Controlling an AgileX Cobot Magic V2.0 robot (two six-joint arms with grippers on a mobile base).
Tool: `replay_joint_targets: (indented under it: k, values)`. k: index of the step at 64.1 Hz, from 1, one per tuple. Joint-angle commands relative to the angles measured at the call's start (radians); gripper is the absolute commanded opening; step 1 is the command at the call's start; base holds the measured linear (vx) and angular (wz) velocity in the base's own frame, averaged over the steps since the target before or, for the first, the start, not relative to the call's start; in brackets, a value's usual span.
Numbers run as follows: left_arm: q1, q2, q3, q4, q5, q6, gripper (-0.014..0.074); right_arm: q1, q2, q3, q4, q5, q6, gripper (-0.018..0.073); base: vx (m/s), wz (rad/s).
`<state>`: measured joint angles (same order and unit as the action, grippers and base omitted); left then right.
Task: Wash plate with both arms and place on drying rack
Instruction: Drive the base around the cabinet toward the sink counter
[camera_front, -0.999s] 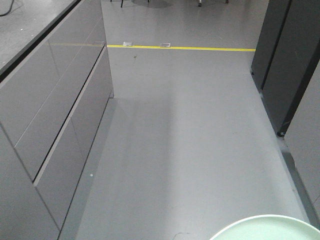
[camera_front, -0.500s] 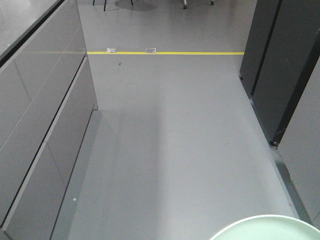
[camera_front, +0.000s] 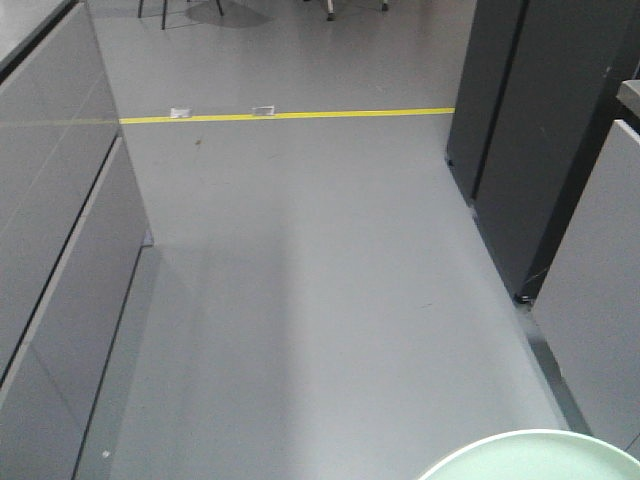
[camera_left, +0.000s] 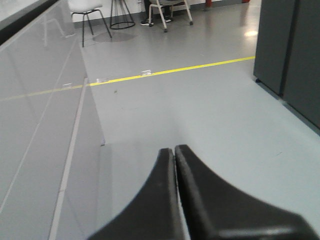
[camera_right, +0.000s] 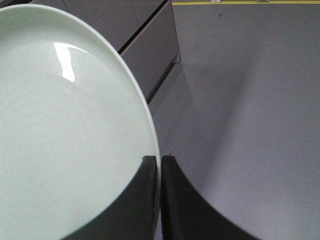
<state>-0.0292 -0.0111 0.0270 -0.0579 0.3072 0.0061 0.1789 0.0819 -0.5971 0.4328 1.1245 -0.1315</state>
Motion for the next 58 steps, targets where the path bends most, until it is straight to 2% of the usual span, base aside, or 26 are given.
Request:
replay_joint_targets:
  k: [1,58]
  values:
    - [-0.008,-0.014,-0.026,-0.003,-0.069,-0.006,-0.0006,-0.006,0.019,-0.022,0.023,-0.072,0.000,-0.0004,0.23,-0.26]
    - [-0.008,-0.014,-0.026,-0.003,-0.069,-0.006,-0.0006,-0.006,0.019,-0.022,0.023,-0.072,0.000,-0.0004,0.19,-0.28]
